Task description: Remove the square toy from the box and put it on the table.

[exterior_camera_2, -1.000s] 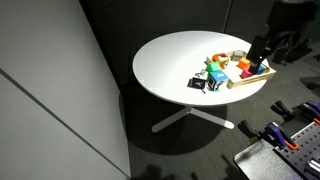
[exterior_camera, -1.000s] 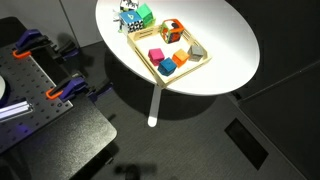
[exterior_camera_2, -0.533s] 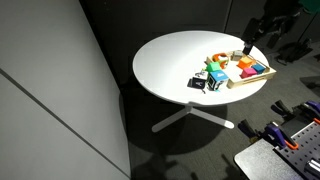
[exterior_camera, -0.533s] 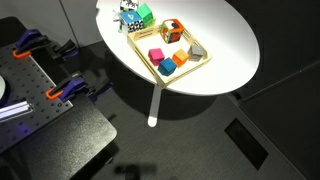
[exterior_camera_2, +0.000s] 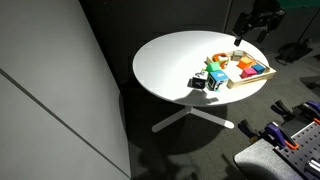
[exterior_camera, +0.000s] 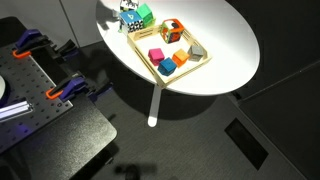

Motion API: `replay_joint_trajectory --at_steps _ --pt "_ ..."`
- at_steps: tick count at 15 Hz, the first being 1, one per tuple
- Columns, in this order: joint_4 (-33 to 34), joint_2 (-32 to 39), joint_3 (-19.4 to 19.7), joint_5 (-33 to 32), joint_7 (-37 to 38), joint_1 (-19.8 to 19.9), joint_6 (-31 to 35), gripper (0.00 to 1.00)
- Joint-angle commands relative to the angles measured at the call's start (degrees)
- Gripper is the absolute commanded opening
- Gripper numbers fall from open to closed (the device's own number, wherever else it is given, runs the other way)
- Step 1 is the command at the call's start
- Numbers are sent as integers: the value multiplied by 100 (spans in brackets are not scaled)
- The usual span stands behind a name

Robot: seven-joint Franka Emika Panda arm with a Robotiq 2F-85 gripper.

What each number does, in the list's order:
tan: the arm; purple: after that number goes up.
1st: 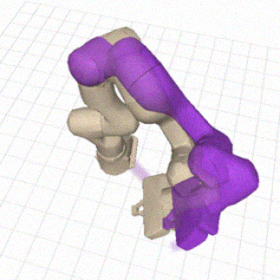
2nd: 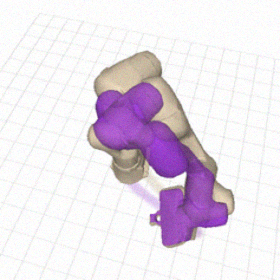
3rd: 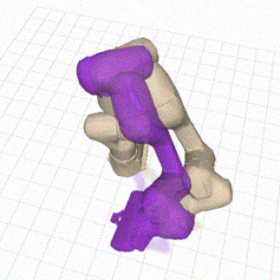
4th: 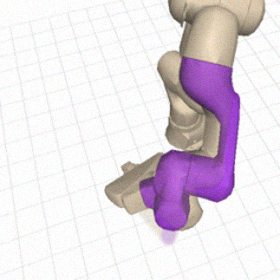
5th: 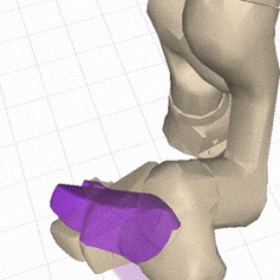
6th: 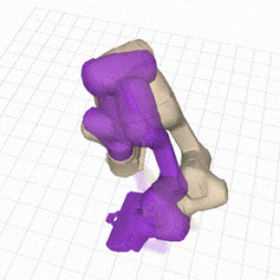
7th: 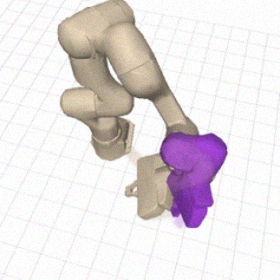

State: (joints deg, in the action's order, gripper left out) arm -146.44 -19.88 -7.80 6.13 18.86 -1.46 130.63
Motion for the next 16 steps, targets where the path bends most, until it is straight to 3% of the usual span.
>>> replay_joint_trajectory --at_steps 1,6,11,16 --pt "571 719 218 -87 -88 138 -206 100" --pt "1108 1408 650 62 -325 278 -523 100" --pt "1623 1980 972 -207 -137 492 -810 100" --pt "1922 2315 1209 -493 -245 603 -611 100"
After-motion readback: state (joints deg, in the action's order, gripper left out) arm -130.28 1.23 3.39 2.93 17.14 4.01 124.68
